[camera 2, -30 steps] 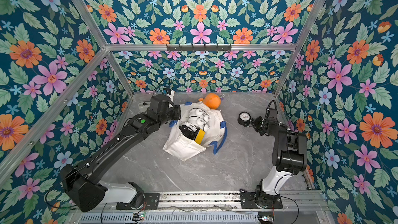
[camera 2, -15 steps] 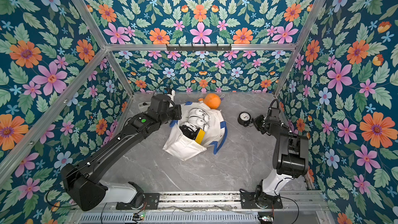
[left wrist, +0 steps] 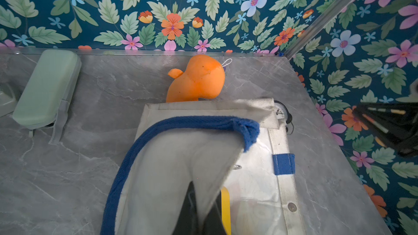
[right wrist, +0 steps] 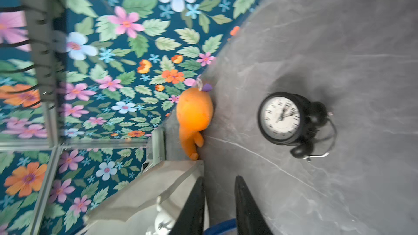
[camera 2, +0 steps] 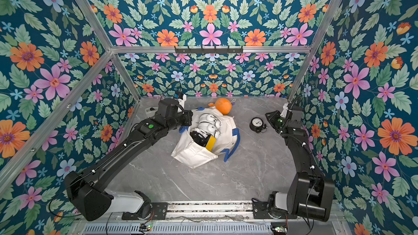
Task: Take the alarm clock out of the canvas bag
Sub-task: Place the alarm at the center of the board, then pick up the alarm from the canvas bag.
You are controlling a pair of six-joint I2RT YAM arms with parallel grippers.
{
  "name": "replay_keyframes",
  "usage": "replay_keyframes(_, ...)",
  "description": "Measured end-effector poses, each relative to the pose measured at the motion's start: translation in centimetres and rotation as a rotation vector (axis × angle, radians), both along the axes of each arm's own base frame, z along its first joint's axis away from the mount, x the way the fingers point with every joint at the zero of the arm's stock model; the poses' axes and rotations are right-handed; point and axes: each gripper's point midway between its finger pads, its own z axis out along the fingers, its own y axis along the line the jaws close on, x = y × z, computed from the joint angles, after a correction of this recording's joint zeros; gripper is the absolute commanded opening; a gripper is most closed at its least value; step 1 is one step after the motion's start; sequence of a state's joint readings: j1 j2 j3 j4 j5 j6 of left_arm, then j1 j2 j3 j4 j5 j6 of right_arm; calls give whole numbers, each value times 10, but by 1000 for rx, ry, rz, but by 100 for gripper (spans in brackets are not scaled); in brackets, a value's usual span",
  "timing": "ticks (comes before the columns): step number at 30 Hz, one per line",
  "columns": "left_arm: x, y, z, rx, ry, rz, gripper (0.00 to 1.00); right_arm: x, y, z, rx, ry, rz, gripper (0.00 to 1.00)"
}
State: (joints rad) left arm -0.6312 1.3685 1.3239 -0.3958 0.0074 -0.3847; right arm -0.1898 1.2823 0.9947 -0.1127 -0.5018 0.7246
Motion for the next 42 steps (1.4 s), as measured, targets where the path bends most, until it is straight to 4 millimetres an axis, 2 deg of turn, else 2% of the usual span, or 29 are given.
replay_keyframes(4, -3, -6, 1, 4, -7, -49, 0, -16, 46, 53, -46, -149, 141, 25)
replay_keyframes(7, -5, -10, 1, 9, -12, -83, 0, -38, 92, 82, -85, -255, 291, 26)
replay_keyframes(11, -7, -18, 1, 9, -21, -138, 0, -71, 148, 104, -142, -385, 479, 27)
replay_keyframes(14, -11, -23, 2, 13, -28, -185, 0, -99, 190, 106, -201, -468, 631, 28)
replay_keyframes(16, -14, -26, 2, 15, -33, -218, 0, -114, 215, 100, -257, -513, 721, 28)
replay_keyframes(19, -14, -29, 3, 17, -39, -246, 0, -126, 239, 87, -324, -547, 810, 28)
replay_keyframes(24, -15, -34, 4, 13, -41, -299, 0, -127, 253, 54, -389, -513, 866, 28)
replay_keyframes(30, -19, -37, 6, 24, -56, -350, 0, -146, 283, 18, -475, -505, 967, 28)
replay_keyframes(35, -26, -41, 7, 30, -71, -422, 0, -140, 283, -17, -569, -438, 943, 28)
replay_keyframes(42, -36, -42, 9, 45, -94, -491, 0, -136, 276, -46, -644, -387, 912, 28)
